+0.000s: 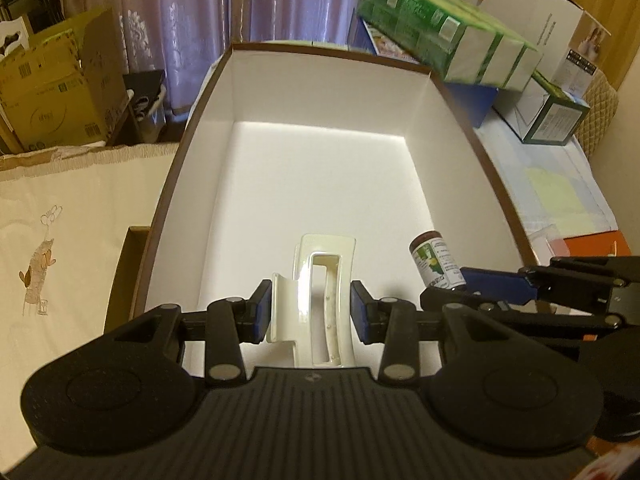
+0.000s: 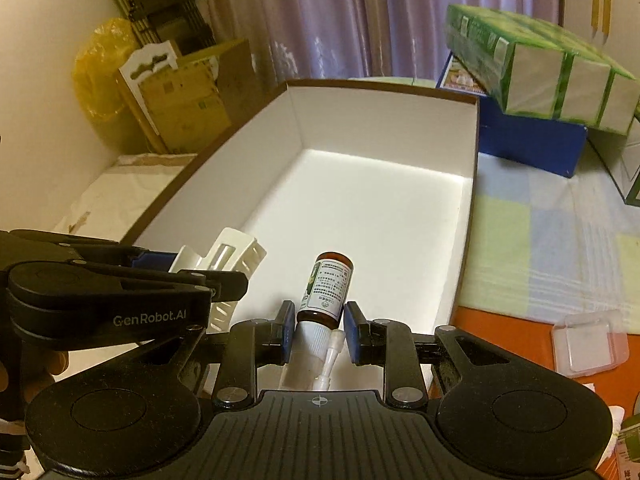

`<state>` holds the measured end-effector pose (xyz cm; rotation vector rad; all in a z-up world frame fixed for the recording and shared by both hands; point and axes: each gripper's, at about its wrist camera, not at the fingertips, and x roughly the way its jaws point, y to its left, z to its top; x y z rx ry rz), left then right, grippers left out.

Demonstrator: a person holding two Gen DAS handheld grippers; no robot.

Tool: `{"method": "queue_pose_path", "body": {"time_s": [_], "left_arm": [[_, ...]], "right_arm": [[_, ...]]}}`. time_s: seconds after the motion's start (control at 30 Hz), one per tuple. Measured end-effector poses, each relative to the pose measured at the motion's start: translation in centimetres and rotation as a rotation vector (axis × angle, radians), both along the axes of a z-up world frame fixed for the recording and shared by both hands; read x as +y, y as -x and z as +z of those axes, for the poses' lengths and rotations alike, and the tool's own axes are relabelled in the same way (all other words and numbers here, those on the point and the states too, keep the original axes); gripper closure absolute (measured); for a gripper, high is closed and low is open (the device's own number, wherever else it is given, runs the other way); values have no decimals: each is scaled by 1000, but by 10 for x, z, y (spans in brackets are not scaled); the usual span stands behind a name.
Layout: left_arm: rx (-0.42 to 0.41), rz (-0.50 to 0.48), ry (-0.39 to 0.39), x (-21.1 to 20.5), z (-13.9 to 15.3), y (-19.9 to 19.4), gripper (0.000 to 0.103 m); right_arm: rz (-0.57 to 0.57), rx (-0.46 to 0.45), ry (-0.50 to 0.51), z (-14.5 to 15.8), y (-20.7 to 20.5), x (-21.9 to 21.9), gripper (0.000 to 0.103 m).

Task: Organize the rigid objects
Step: 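Carry the bottle and clip into the open cardboard box, opening the left tool, then open the right tool to drop the brown bottle into the box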

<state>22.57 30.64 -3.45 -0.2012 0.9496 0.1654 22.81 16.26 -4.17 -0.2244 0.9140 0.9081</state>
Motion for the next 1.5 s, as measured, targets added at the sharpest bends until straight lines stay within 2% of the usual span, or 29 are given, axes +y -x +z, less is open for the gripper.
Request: {"method": "queue_pose_path", "body": {"time_s": [0.67,0.97,1.3,1.5], "left_arm": [[-4,-1,0,8,7,3,62],[-57,-18,11,-7,30,19,62],[-109,-80,41,-45,52,40,61],[-116,-133,60,-76,56,49,61]], "right_arm": [[7,7,2,3,0,10,78],[-8,15,-93,25,4,-16,76],[-61,-1,-182,49,10,-68,60],[-91,-23,-207,58,16,-104,51]]}}
